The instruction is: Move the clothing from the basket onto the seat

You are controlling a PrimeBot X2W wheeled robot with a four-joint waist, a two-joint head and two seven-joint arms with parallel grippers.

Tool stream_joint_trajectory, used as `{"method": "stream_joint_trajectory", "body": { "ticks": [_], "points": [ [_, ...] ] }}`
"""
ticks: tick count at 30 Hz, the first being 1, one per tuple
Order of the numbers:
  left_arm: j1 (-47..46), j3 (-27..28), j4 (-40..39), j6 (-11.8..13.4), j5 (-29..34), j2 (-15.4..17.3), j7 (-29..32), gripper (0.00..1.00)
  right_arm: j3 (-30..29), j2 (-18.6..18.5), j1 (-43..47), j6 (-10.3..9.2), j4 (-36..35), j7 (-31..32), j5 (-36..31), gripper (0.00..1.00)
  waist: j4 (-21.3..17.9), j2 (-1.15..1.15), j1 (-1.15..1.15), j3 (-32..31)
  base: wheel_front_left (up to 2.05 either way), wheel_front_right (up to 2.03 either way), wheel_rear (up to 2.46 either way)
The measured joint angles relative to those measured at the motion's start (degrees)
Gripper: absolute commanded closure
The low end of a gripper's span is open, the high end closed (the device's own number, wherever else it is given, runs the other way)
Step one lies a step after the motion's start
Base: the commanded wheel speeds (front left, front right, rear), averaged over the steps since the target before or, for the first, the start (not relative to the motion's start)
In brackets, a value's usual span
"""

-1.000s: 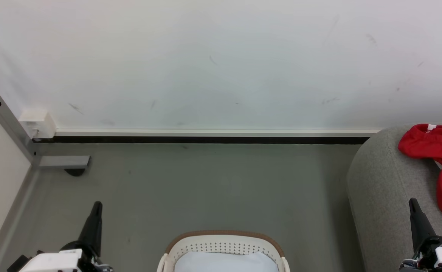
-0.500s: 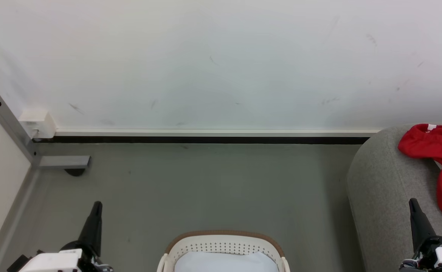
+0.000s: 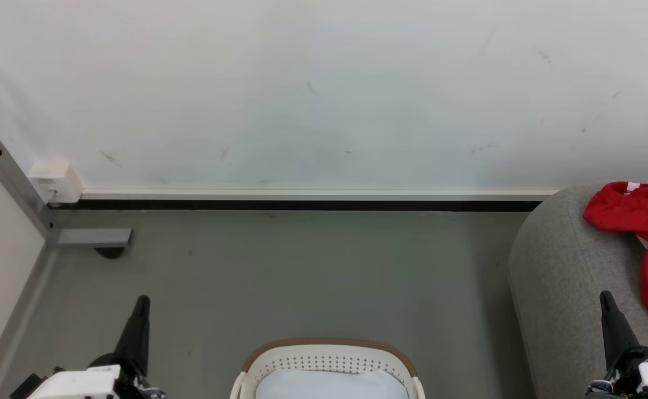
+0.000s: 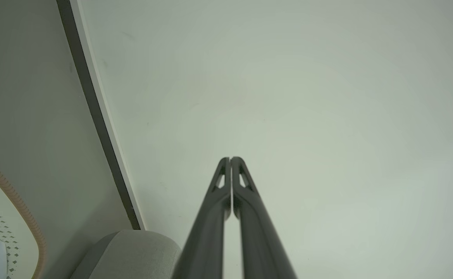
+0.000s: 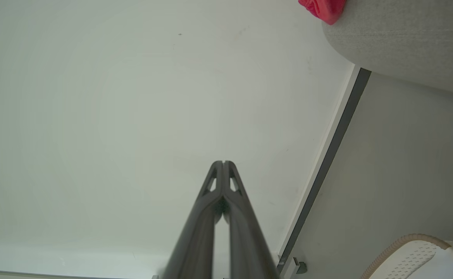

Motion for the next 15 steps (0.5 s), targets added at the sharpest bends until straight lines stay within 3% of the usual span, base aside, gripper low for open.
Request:
{"method": "stream_joint_trajectory", "body": {
  "ticks": [15],
  "points": [
    [-0.01, 0.00, -0.01, 0.00, 0.00, 0.00, 0.00, 1.00, -0.04, 0.04, 0.00, 0.00, 0.00, 0.18, -0.03, 1.00, 0.00, 0.00, 0.00, 0.00, 0.00, 0.00, 0.00]
  ]
}}
